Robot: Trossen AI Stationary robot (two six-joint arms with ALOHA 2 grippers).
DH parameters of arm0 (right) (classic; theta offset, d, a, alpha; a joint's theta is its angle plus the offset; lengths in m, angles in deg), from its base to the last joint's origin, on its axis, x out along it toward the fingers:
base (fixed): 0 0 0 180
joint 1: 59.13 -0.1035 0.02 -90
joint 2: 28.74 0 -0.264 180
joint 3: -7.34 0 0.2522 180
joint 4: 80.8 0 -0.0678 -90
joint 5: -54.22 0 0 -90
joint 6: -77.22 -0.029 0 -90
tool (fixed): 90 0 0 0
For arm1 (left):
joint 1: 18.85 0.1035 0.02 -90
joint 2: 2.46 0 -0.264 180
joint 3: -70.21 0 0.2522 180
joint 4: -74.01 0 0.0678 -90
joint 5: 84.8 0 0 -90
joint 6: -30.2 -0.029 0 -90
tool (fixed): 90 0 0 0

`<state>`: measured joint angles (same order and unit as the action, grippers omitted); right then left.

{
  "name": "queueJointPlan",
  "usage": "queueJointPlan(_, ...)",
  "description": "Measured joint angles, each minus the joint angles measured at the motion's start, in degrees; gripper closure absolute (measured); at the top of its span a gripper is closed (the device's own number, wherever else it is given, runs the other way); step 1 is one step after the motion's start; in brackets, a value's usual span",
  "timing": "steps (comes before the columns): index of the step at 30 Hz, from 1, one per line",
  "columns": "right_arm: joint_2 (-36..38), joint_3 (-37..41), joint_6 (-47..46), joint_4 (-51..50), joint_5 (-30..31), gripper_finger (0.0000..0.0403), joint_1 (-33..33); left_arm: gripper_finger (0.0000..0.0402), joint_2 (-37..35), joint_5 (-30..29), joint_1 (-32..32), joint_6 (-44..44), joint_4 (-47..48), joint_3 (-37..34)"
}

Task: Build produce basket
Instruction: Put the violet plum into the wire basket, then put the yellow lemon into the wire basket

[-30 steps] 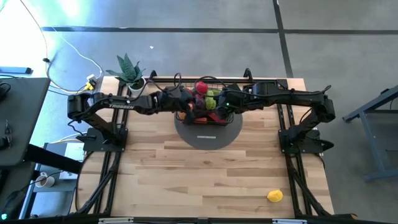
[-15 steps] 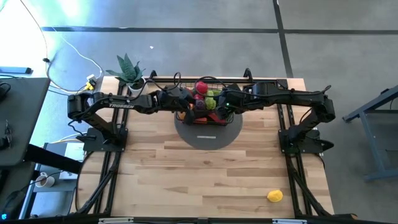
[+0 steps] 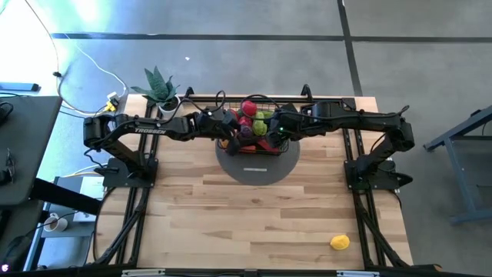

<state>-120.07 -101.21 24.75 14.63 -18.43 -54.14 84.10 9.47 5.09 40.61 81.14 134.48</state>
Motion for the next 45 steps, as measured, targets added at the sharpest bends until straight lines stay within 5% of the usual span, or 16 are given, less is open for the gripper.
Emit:
queueJointPlan(14,0.0,0.0,0.0,0.06,0.0,0.0038,0.0,0.0092,0.0,2.08,-0.04,-2.21,-0.17,0.0)
queueJointPlan(28,0.0,0.0,-0.02,0.11,0.0,0.0038,0.0,0.001,-1.01,1.63,-0.04,-2.74,-0.13,0.0)
queueJointPlan(45,0.0,-0.02,0.0,1.55,0.0,0.0038,0.15,0.0011,-12.87,0.95,-0.07,-2.97,15.5,0.0)
